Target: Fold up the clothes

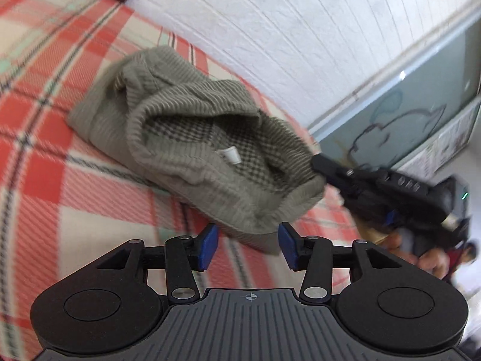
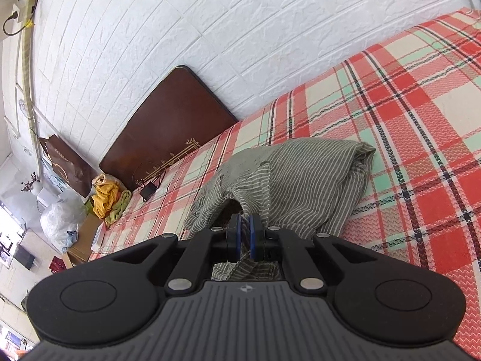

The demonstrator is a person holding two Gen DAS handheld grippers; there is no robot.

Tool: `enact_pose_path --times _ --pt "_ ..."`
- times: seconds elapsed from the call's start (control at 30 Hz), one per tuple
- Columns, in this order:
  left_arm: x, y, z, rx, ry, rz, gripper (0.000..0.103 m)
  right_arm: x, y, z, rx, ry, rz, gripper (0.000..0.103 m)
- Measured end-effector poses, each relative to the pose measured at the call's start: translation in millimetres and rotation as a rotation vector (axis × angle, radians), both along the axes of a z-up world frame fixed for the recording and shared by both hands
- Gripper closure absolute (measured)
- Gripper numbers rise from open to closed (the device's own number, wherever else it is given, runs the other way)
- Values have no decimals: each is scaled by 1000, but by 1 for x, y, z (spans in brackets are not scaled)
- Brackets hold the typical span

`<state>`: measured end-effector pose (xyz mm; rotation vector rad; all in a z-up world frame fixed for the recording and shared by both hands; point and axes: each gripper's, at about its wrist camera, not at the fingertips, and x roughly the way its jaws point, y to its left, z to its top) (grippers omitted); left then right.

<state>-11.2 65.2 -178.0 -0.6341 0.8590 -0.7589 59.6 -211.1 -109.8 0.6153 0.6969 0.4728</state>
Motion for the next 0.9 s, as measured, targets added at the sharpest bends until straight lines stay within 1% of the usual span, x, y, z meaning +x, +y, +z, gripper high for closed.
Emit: enact_pose_path --times 0.07,0.17,0.33,0.37,0.4,0.43,0.5,0.57,0.6,0.67,0.8,0.9 --pt "3 -1 -5 -45 22 29 39 -1 -3 -2 6 6 -6 97" --pt "8 -3 -12 -59 35 74 38 -2 -6 -4 12 14 -11 97" --pt "19 -3 -19 -170 79 136 40 -4 -5 -8 21 25 -10 96" --pt "19 -3 -19 -181 80 141 40 -4 -6 -8 24 26 -11 96" --pt "20 -4 -18 -176 75 143 41 -4 -6 -8 26 28 -11 96" --pt "20 -5 -17 -164 67 144 44 -4 -7 -8 26 28 -11 96" --pt "20 -6 -16 -150 52 150 67 -4 -7 -10 26 33 -12 97" --pt "18 -2 -14 -166 35 182 72 -4 -8 -12 29 37 -14 97" --pt "18 0 -13 -177 26 201 82 -4 -8 -13 32 40 -14 97" --pt "16 5 -12 -171 17 218 85 -5 -8 -15 30 42 -19 97" --pt "12 14 -11 -138 4 235 87 -6 -10 -21 26 64 -51 97" --pt "9 21 -11 -113 -5 247 87 -5 -12 -26 53 84 -54 97"
